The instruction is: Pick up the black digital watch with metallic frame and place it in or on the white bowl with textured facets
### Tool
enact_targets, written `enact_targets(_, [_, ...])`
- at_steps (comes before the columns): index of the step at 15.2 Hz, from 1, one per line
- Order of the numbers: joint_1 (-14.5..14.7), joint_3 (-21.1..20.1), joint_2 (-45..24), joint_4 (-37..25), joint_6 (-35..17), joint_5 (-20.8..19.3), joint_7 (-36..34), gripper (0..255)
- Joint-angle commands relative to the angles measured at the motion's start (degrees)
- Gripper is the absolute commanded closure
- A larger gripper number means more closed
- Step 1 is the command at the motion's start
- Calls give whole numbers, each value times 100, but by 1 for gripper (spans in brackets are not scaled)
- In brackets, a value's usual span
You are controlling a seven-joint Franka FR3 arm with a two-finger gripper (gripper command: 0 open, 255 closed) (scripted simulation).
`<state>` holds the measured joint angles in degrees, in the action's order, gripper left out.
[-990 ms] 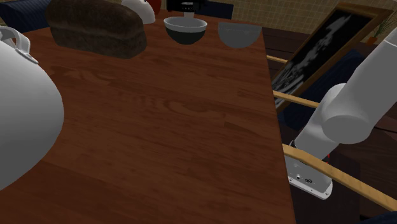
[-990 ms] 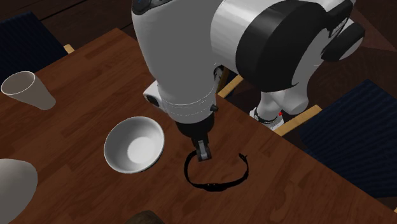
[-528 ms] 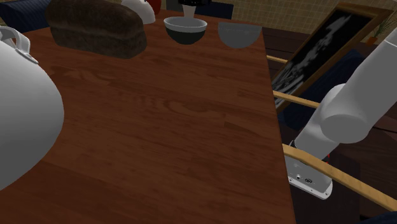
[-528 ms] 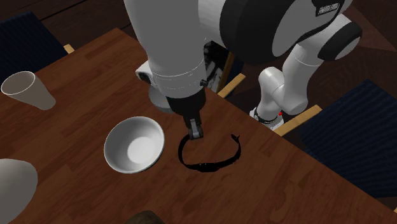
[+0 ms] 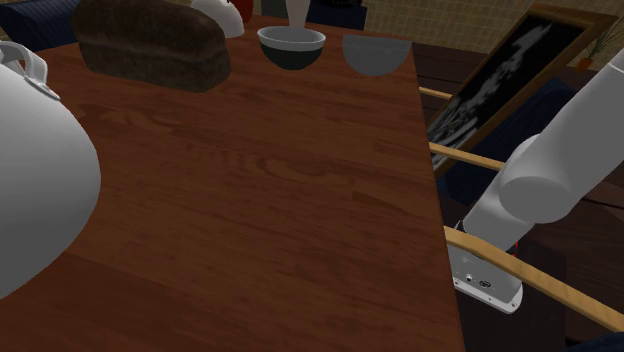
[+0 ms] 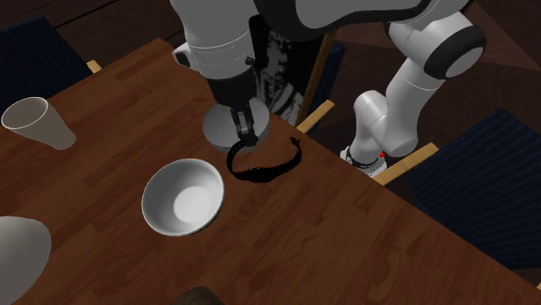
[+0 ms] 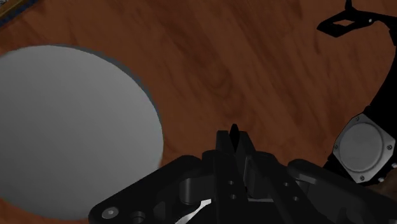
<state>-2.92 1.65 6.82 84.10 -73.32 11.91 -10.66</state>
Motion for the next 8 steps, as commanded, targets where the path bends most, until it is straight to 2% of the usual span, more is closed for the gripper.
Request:
enact_targets(1, [-130, 172, 19, 0, 79, -41, 310, 255])
enact_targets(8, [-576, 764, -294, -395, 358, -158, 1346, 255])
